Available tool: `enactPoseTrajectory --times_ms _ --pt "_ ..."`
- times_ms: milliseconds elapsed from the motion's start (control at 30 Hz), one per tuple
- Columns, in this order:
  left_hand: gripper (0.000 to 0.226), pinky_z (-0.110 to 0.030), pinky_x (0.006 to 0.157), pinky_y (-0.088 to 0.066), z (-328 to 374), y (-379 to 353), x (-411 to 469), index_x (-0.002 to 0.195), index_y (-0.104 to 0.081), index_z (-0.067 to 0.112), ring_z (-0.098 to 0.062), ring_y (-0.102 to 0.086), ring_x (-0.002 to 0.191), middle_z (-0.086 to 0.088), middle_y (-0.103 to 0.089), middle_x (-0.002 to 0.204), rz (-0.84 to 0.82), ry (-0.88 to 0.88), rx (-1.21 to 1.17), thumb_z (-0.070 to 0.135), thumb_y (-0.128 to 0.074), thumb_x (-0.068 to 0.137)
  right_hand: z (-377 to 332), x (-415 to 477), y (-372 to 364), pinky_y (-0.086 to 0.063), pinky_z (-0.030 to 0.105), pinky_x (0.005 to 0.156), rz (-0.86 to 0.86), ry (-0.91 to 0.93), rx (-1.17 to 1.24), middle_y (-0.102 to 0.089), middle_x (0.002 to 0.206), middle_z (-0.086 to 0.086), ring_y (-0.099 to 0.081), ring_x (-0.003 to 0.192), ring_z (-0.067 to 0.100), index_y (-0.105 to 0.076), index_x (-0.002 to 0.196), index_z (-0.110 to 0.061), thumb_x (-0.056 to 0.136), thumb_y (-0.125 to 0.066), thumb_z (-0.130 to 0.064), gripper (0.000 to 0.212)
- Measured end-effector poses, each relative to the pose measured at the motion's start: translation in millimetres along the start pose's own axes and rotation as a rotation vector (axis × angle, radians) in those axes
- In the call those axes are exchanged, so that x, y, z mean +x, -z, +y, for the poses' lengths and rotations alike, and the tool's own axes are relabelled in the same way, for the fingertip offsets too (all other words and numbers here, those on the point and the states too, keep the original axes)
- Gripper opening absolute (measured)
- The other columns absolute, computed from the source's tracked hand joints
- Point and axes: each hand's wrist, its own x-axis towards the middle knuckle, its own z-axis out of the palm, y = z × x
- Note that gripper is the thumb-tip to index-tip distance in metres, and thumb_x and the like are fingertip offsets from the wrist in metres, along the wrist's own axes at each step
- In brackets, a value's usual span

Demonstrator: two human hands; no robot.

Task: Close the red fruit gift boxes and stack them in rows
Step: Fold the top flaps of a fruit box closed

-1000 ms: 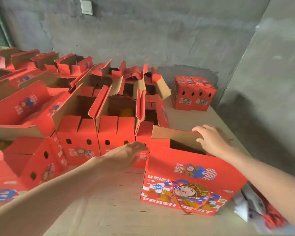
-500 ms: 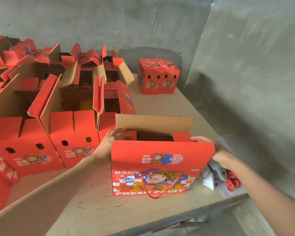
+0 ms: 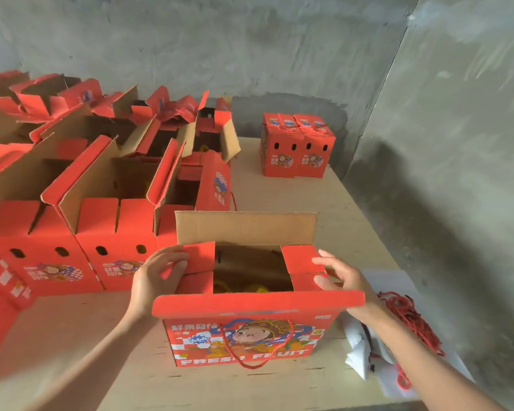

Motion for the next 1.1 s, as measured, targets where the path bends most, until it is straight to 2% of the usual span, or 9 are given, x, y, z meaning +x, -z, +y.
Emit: enactPoseTrajectory --times_ms 100,267,400,533,633,767,900,1000,1100 --pt "0.016 -0.005 0.070 -0.046 -2.4 11.2 -4.7 0.093 -0.072 0.012 0.004 -0.064 0.077 -0.006 -0.071 0.102 0.078 0.117 -0.157 0.001 -0.063 0.086 10.4 -1.1 10.4 -0.041 0.012 0.095 -0.026 0.117 -0.069 -0.053 0.129 -0.014 -0.055 0.117 0.002 -0.070 0.094 -0.016 0.084 -0.067 -0.003 0.016" --pt "0.052 -0.034 0.095 -0.043 -4.3 17.1 -27.9 0.111 -0.066 0.007 -0.016 -0.062 0.109 -0.004 -0.067 0.118 -0.113 0.387 -0.630 0.043 -0.036 0.089 21.8 -0.3 27.9 -0.030 0.017 0.110 -0.340 0.069 0.081 -0.039 0.144 -0.015 -0.037 0.130 -0.008 -0.054 0.125 -0.031 0.081 -0.058 0.015 0.063" --pt "0.057 -0.021 0.085 -0.053 -6.0 -1.5 -42.9 0.124 -0.057 0.016 -0.008 -0.063 0.106 0.004 -0.068 0.116 -0.044 0.410 -0.690 0.049 -0.021 0.095 25.0 4.1 43.4 -0.022 0.030 0.116 -0.634 0.056 0.111 -0.025 0.152 -0.022 -0.026 0.137 -0.006 -0.025 0.143 -0.035 0.078 -0.070 -0.015 0.083" --pt "0.069 -0.026 0.086 -0.053 -2.7 -12.6 -46.3 0.100 -0.074 0.025 -0.004 -0.066 0.098 0.006 -0.071 0.107 0.095 0.471 -0.683 0.074 -0.034 0.072 13.3 1.7 32.0 -0.036 0.010 0.096 -0.366 0.051 0.233 -0.041 0.142 -0.026 -0.045 0.116 -0.015 -0.025 0.143 -0.040 0.069 -0.059 -0.074 0.088" --pt "0.067 -0.029 0.092 -0.042 -6.0 -14.0 -46.5 0.096 -0.068 0.035 -0.001 -0.064 0.091 0.010 -0.072 0.100 0.190 0.509 -0.547 0.082 -0.033 0.064 7.4 -2.9 11.2 -0.039 0.011 0.090 -0.062 0.017 0.398 -0.049 0.134 -0.018 -0.054 0.108 -0.006 -0.025 0.140 -0.046 0.088 -0.053 -0.047 0.059" --pt "0.057 -0.032 0.112 -0.027 -7.9 -9.4 -44.7 0.129 -0.043 0.057 -0.004 -0.038 0.134 0.021 -0.048 0.139 0.064 0.217 -0.358 0.081 -0.031 0.078 3.5 -5.2 -6.7 -0.037 0.005 0.081 0.186 0.044 0.244 -0.061 0.118 -0.010 -0.058 0.095 -0.001 -0.056 0.117 -0.031 0.096 -0.047 -0.012 0.030" --pt "0.033 -0.041 0.103 -0.038 -3.7 -6.2 -35.9 0.114 -0.062 0.044 -0.006 -0.054 0.119 0.014 -0.065 0.119 0.045 0.138 -0.260 0.055 -0.046 0.087 6.3 -1.9 -19.1 -0.032 0.008 0.055 0.299 -0.031 0.183 -0.052 0.058 -0.019 -0.047 0.053 -0.003 -0.067 0.095 -0.013 0.096 -0.049 -0.009 0.019" --pt "0.021 -0.031 0.092 -0.041 3.5 -16.8 -32.6 0.086 -0.068 0.033 -0.010 -0.057 0.109 0.015 -0.065 0.111 0.134 0.116 -0.073 0.024 -0.052 0.096 4.4 2.3 -30.7 -0.036 0.017 0.059 0.401 -0.091 0.230 -0.060 0.070 -0.011 -0.050 0.061 0.005 -0.066 0.088 -0.008 0.096 -0.050 -0.013 0.018" --pt "0.021 -0.010 0.087 -0.037 4.1 -23.5 -32.6 0.084 -0.064 0.022 -0.014 -0.056 0.101 0.006 -0.063 0.105 0.248 0.072 0.110 0.005 -0.054 0.092 4.5 5.8 -37.3 -0.040 0.028 0.065 0.438 -0.138 0.277 -0.064 0.080 0.008 -0.053 0.069 0.018 -0.066 0.086 -0.008 0.095 -0.052 -0.014 0.018"
